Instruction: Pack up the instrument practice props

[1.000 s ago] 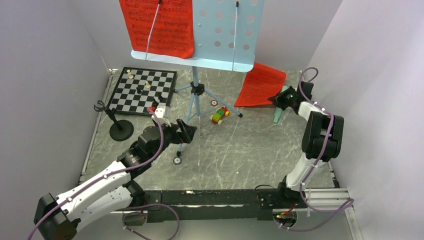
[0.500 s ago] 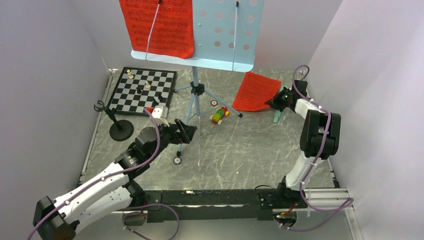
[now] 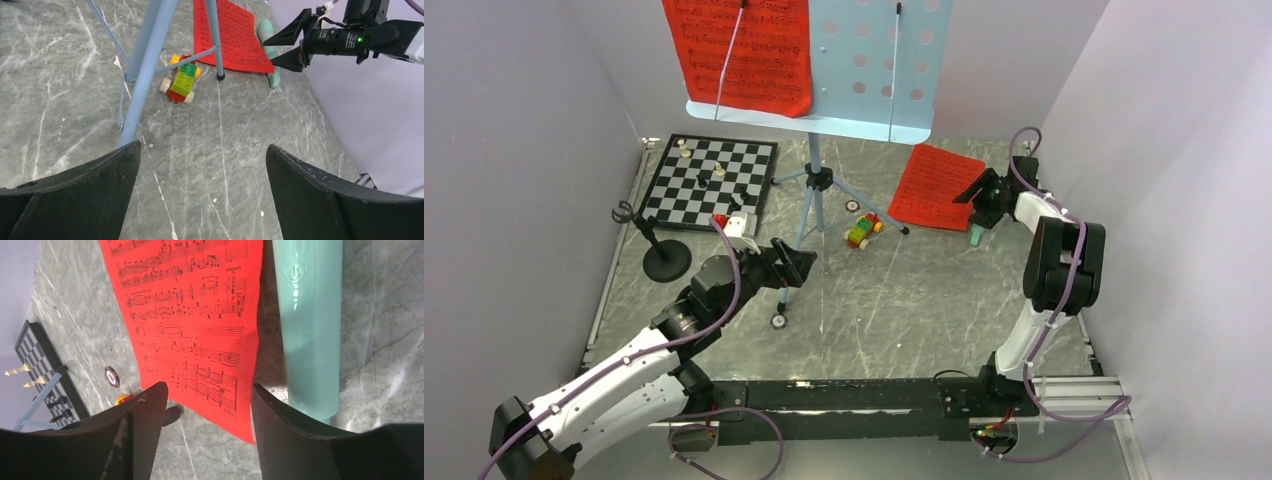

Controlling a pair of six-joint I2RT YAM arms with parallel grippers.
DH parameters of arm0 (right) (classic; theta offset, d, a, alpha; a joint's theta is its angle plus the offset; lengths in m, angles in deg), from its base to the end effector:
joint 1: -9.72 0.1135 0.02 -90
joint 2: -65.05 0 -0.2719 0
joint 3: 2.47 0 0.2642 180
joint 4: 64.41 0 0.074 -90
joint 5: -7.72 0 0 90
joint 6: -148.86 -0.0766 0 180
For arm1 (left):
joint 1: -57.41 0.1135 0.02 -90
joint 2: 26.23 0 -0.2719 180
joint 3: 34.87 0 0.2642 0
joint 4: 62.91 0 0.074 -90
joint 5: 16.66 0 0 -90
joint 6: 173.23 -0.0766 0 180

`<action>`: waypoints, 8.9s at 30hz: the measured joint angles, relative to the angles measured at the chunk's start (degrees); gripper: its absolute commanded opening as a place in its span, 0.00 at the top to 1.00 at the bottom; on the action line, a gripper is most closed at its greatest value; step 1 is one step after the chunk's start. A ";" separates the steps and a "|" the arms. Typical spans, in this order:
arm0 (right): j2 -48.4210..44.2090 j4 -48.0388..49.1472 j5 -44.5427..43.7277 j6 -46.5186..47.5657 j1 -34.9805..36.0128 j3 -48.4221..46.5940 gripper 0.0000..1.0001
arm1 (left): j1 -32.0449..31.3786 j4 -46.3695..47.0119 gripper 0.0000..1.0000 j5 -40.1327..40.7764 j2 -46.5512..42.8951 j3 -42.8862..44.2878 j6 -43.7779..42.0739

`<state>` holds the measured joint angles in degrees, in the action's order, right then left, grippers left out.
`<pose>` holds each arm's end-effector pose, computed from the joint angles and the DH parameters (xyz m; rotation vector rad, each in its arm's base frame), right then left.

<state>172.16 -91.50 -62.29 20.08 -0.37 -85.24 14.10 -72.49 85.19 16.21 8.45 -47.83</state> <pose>0.4296 -0.0499 0.1503 0.8936 2.3392 0.6434 0.1787 -0.1468 0.2785 -0.0356 1.7925 -0.8290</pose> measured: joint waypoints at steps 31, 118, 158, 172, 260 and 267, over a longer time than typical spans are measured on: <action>-55.19 7.34 -16.39 10.86 29.44 24.74 0.27 | 0.11 -5.14 0.01 5.05 -11.19 11.34 -14.23; -6.82 7.08 -57.00 23.50 67.34 -46.77 0.59 | 21.18 5.22 0.05 -10.56 12.31 45.88 -41.81; -7.87 5.25 -54.75 26.36 67.14 -46.75 1.00 | 21.18 11.67 0.20 -10.56 24.68 54.14 -48.94; -9.07 4.96 -53.92 26.80 67.14 -45.59 1.00 | 21.18 12.07 0.63 -12.52 26.67 54.16 -50.34; -15.50 4.92 -53.99 28.00 67.14 -42.03 1.00 | 19.32 16.20 1.00 -12.02 20.74 44.09 -58.66; -21.18 3.67 -53.94 28.28 67.14 -40.98 1.00 | 19.32 16.28 1.00 -12.02 20.76 44.09 -58.45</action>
<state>150.98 -87.82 -116.24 48.36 66.78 -126.23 33.42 -56.20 73.17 36.97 52.54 -106.28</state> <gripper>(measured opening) 0.009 0.034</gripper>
